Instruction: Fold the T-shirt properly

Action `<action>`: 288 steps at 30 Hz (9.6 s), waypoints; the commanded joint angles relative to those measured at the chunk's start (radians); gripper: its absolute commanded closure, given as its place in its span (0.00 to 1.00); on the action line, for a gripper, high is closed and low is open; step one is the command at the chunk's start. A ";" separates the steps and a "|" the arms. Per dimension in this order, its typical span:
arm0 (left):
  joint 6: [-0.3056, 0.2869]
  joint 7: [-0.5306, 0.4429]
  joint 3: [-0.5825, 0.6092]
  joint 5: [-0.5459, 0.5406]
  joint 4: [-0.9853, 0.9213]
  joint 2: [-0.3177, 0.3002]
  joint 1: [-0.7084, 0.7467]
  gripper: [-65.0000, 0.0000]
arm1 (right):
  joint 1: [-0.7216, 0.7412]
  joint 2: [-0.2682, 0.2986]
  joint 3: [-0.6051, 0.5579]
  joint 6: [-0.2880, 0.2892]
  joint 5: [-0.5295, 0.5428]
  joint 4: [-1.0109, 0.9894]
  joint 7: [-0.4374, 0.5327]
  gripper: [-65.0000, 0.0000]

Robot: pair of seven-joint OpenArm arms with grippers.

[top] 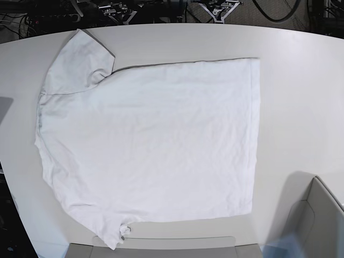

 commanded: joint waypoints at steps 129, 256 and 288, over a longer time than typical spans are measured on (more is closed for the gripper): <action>0.012 -0.753 -0.036 0.004 1.727 -0.078 1.075 0.85 | -1.239 0.167 0.210 -0.004 0.359 1.609 0.981 0.72; -0.373 0.841 -0.337 -0.940 1.572 -0.228 0.475 1.00 | -0.688 0.143 0.560 0.283 0.718 1.683 -0.332 1.00; -0.365 1.081 -0.739 -0.942 1.755 -0.154 0.480 1.00 | -0.591 0.003 0.757 0.495 0.516 1.985 -0.581 1.00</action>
